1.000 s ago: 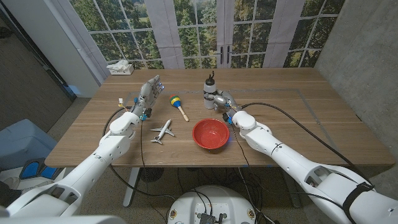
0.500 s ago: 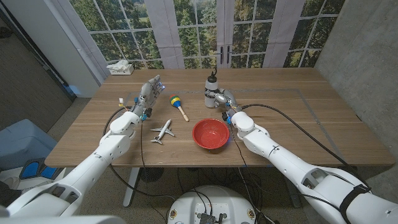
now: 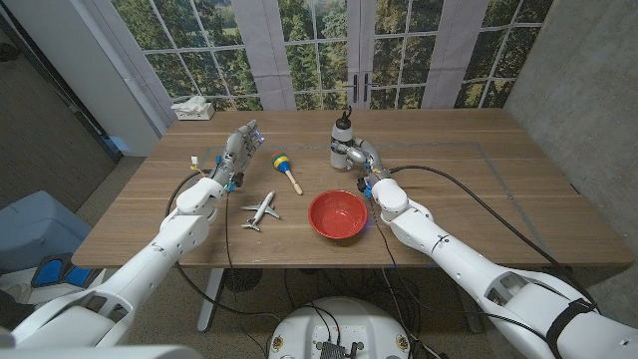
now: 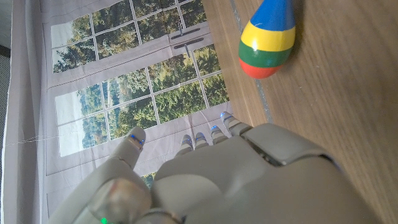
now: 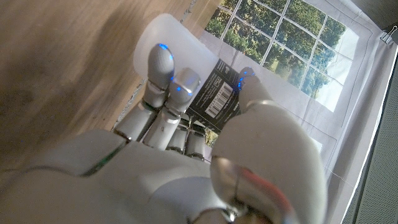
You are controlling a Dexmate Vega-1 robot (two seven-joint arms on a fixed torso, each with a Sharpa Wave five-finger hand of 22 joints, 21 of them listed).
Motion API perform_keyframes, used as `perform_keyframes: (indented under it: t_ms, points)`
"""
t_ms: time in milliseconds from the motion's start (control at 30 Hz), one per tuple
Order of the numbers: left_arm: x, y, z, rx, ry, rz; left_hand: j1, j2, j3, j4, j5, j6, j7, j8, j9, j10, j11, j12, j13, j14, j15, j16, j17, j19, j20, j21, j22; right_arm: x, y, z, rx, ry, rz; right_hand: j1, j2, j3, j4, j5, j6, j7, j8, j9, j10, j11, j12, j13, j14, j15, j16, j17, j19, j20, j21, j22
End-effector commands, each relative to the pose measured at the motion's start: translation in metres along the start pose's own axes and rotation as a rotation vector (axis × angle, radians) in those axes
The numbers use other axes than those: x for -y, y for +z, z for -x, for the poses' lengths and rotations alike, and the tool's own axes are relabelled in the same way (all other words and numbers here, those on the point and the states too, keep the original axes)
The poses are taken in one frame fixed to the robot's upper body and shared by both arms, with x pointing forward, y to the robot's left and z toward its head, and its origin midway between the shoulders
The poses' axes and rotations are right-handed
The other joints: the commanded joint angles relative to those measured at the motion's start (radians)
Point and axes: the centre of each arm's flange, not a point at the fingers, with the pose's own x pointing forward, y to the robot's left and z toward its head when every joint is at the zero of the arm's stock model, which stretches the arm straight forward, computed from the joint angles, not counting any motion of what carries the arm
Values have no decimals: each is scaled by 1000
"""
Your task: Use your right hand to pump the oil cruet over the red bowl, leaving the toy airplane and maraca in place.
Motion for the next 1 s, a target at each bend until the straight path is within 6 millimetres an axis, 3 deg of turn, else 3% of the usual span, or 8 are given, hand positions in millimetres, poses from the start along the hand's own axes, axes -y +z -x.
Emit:
perform_keyframes:
  t_ms: [33, 433, 1000]
  points:
    - [-1, -1, -2, 3, -3, 3, -11, 51, -4, 3, 4, -3, 0, 1, 2, -58, -4, 2, 3, -91, -52, 4, 3, 4, -25, 5, 4, 10, 5, 0, 17, -57, 27, 65, 75, 14, 10, 6, 46, -52, -1, 2, 48, -59, -4, 8, -2, 3, 8, 2, -2, -53, 7, 0]
    - [0, -2, -5, 4, -7, 6, -10, 51, -4, 3, 4, -3, 0, 1, 2, -58, -3, 2, 3, -91, -51, 4, 2, 5, -25, 5, 4, 20, 5, 9, 15, -120, 24, 66, 78, 15, 12, 6, 47, -50, -1, 3, 51, -58, -6, 20, -4, 3, 14, 1, -5, -52, 15, -5]
    - [5, -3, -8, 1, -17, 7, -10, 52, -5, 3, 4, -2, 0, 1, 2, -58, -3, 2, 3, -91, -51, 3, 2, 4, -24, 4, 4, 35, 5, 38, 11, -264, 23, 69, 80, 16, 11, 6, 46, -51, -3, 4, 52, -57, -11, 37, -5, 3, 23, 1, -8, -53, 28, -9]
